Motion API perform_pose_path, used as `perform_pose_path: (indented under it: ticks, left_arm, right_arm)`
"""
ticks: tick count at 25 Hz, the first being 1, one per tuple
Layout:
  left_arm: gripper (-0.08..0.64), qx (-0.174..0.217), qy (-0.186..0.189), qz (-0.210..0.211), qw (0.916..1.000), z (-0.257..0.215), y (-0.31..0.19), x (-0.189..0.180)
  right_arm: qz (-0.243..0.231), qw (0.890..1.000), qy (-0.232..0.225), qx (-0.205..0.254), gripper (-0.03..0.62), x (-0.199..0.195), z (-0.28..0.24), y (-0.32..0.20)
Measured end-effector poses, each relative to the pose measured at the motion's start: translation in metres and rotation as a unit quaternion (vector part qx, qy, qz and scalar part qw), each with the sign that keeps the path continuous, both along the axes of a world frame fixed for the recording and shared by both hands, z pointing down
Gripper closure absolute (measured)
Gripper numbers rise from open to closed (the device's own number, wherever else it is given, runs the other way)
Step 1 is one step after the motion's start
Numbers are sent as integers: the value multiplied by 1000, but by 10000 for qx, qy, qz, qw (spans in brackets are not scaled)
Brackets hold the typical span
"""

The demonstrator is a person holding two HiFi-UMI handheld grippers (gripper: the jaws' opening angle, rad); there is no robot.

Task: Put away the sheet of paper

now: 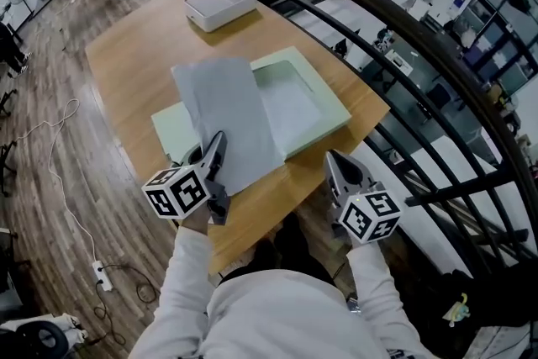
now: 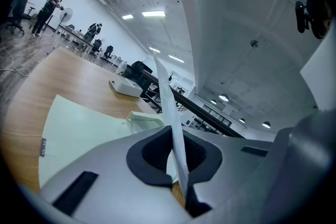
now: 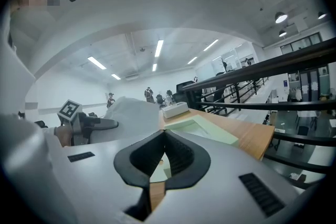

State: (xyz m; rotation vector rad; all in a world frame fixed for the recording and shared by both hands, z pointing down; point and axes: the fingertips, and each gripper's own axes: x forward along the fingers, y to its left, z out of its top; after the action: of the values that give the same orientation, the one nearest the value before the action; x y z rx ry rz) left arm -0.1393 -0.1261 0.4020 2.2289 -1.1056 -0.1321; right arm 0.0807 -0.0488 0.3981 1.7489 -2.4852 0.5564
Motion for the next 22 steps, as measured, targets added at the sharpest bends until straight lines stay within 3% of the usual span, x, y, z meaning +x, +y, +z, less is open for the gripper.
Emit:
perform_pose_path:
  ticks: [14,22]
  left_arm:
    - [543,122,-134,-406,9990,1,-60,23]
    - [543,121,-144,-391,9991,13,-87,51]
  right_arm:
    - [-601,9980,-69,-166,565,21,11,-70]
    - [-741,9967,-145,-284,565,41,22,-97]
